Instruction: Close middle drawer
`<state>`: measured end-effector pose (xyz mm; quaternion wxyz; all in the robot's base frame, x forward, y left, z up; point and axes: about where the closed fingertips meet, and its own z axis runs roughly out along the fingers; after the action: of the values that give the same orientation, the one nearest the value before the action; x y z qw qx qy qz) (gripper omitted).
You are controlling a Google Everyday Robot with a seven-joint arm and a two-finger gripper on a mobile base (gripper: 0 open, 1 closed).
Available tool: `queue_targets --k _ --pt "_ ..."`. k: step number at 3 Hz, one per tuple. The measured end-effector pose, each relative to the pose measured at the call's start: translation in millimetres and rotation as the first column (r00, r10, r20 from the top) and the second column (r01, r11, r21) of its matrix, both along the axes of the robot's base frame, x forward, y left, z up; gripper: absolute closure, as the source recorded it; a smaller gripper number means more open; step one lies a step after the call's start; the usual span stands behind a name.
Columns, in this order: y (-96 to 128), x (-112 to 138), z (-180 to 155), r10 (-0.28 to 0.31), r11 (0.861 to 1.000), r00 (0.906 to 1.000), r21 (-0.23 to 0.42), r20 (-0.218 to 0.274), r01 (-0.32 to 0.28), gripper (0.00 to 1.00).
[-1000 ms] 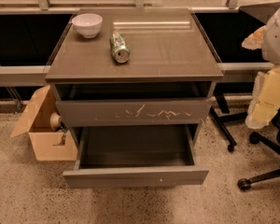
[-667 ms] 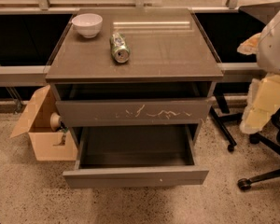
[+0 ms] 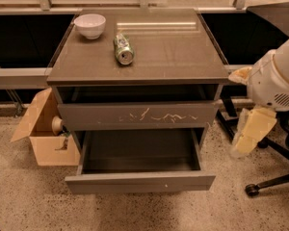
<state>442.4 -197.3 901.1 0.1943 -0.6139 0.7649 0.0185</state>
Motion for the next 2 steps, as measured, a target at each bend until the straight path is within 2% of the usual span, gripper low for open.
queue_targets --k 1,2 --pt "4.5 -2.2 -38.7 0.007 0.996 0.9984 0.084 -0.057 -0.002 0.00" --pt "4.5 -2.2 -38.8 0.007 0.996 0.9984 0.084 -0.057 -0.002 0.00"
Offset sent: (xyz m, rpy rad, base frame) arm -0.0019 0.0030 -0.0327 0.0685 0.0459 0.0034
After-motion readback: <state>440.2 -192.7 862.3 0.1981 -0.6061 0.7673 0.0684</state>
